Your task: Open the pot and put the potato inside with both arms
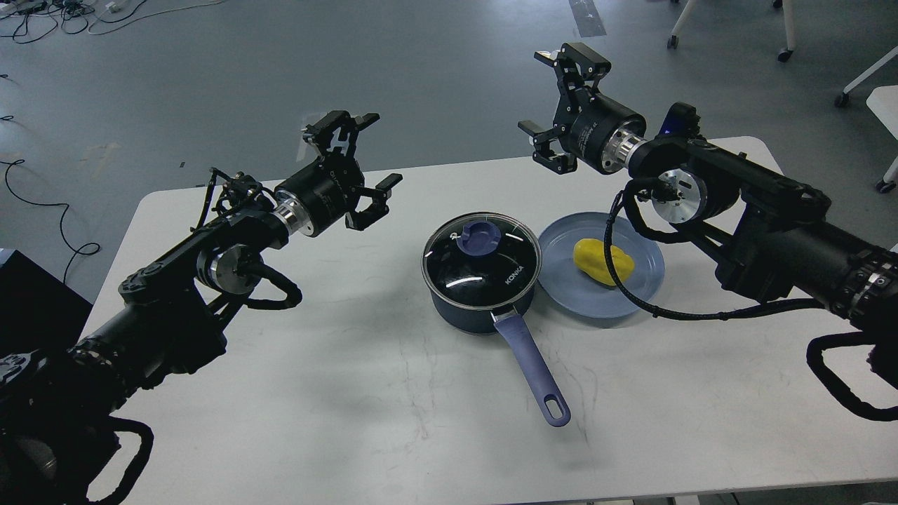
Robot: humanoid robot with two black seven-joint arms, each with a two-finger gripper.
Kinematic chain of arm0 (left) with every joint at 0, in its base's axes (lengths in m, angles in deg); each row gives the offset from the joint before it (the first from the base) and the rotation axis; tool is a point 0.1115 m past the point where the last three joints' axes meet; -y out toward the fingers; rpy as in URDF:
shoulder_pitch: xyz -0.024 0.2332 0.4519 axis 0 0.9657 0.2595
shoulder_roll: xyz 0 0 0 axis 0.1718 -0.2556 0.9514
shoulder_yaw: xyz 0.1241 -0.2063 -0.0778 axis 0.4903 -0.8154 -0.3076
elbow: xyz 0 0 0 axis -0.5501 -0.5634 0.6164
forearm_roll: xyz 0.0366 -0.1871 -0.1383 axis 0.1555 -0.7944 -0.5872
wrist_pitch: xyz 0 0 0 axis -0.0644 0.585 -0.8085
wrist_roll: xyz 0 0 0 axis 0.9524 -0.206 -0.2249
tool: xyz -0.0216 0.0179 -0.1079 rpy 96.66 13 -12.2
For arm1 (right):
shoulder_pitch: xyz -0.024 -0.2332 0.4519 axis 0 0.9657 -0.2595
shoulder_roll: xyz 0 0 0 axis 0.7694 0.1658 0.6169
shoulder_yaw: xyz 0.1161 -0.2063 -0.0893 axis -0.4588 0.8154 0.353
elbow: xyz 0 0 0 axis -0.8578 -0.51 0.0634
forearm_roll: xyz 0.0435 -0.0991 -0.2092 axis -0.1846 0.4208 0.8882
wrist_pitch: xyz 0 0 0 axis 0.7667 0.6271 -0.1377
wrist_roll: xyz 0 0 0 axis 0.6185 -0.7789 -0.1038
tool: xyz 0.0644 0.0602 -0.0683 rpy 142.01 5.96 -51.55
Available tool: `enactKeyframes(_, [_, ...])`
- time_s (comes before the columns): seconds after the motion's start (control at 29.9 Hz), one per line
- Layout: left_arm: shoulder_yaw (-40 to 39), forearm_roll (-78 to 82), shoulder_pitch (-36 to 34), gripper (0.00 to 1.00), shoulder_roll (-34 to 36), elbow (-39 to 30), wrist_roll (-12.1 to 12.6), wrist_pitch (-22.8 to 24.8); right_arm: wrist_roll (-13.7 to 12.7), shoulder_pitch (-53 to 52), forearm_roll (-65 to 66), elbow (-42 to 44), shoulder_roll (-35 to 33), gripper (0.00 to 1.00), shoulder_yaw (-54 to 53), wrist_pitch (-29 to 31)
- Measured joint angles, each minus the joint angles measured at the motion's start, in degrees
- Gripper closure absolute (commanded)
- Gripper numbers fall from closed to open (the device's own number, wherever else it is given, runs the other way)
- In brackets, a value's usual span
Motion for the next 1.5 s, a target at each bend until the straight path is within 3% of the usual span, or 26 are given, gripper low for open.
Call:
enactKeyframes(0.97, [-0.5,3.3,-1.8,0.02,2.9,-0.4,-0.4,0.0,0.2,-0.7,0.0,0.0,-0.3,0.00,0.1,-0.2])
enactKeyframes(1.07, [-0.6,9.7,-2.4,0.02,3.3,-1.3,-2.8,0.0,0.2,-0.8,0.0,0.1,-0.3,0.00,0.4,-0.2])
enactKeyframes(1.2, [-0.7,16.8,-3.9,0.02,3.4,-1.8,-9.4,-2.6,0.1,-0.8,0.0,0.2,-0.9,0.00,0.2,-0.1])
enactKeyframes(1.34, [-0.5,26.6,-5.6,0.02,3.1,-3.8,-15.1,-9.2,0.1,-0.4,-0.2,0.2,-2.4,0.00,-1.9,0.0])
enactKeyframes(1.5, [-0.2,44.3,-7.7,0.02,1.5,-4.9,-17.6,-20.9,0.1,1.0,-0.3,0.1,-5.7,0.00,-5.6,0.0])
